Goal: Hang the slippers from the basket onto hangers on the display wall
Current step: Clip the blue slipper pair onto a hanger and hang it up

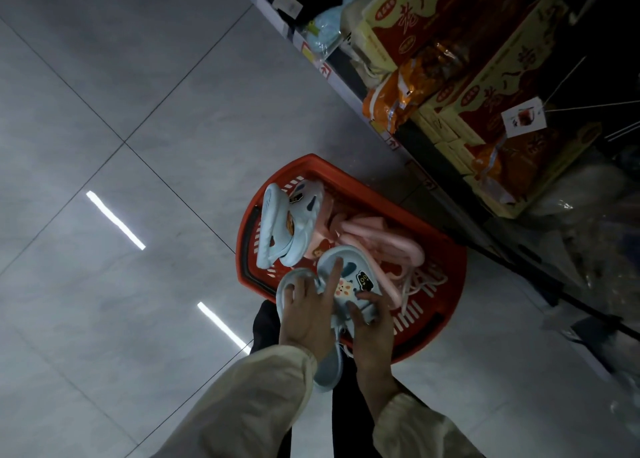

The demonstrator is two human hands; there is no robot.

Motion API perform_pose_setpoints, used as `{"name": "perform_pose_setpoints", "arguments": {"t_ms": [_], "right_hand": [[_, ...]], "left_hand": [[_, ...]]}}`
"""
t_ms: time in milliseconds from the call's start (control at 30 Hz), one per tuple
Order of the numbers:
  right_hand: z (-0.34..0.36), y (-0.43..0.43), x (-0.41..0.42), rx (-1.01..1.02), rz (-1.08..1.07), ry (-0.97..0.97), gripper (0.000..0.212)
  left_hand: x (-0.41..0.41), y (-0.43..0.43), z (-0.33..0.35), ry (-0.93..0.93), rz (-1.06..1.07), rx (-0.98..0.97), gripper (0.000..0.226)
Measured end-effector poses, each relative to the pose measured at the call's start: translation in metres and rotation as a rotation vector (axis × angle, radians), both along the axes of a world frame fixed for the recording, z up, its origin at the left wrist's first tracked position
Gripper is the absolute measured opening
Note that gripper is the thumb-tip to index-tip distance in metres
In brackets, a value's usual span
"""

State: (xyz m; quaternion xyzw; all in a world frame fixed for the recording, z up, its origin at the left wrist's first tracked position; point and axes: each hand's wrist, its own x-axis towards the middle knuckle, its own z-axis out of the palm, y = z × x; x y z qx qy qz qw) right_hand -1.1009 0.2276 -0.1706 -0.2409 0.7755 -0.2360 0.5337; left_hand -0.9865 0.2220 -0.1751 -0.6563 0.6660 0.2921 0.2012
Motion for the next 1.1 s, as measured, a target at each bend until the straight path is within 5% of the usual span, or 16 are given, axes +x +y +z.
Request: {"name": "perform_pose_setpoints", "arguments": {"t_ms": [400, 500, 567, 667, 833, 900, 1000, 1100], "right_hand": [[0.007, -0.022, -0.031, 0.173, -0.028, -0.265, 0.014], [-0.001, -0.034, -0.068, 0.198, -0.011, 0.055, 0.013], [-0.022, -0.042, -0.109, 0.274, 0.13, 0.367, 0.033], [-0.051, -0.057, -0.149, 0.34, 0.357, 0.254, 0.039], [-0.065, -0.074, -0.154, 0.473, 0.293, 0.036, 0.043], [-0.065, -0.072, -0.151, 0.449, 0.168, 0.086, 0.048], [-0.052, -0.068, -0.139, 0.461, 0.099, 0.29, 0.022], [-0.029, -0.059, -0.131, 0.374, 0.043, 0.507, 0.03]], "left_hand": [[-0.008, -0.019, 0.009, -0.09, 0.078, 0.181, 0.082], [-0.008, -0.027, 0.007, -0.116, 0.062, 0.161, 0.074], [-0.007, -0.033, 0.005, -0.118, 0.074, 0.142, 0.071], [-0.004, -0.041, 0.004, -0.105, 0.053, 0.11, 0.068], [-0.004, -0.045, 0.004, -0.114, -0.013, 0.104, 0.068], [-0.004, -0.043, 0.003, -0.108, 0.002, 0.092, 0.068], [-0.005, -0.041, 0.003, -0.111, 0.02, 0.09, 0.069], [-0.006, -0.037, 0.009, -0.12, 0.018, 0.096, 0.067]]}}
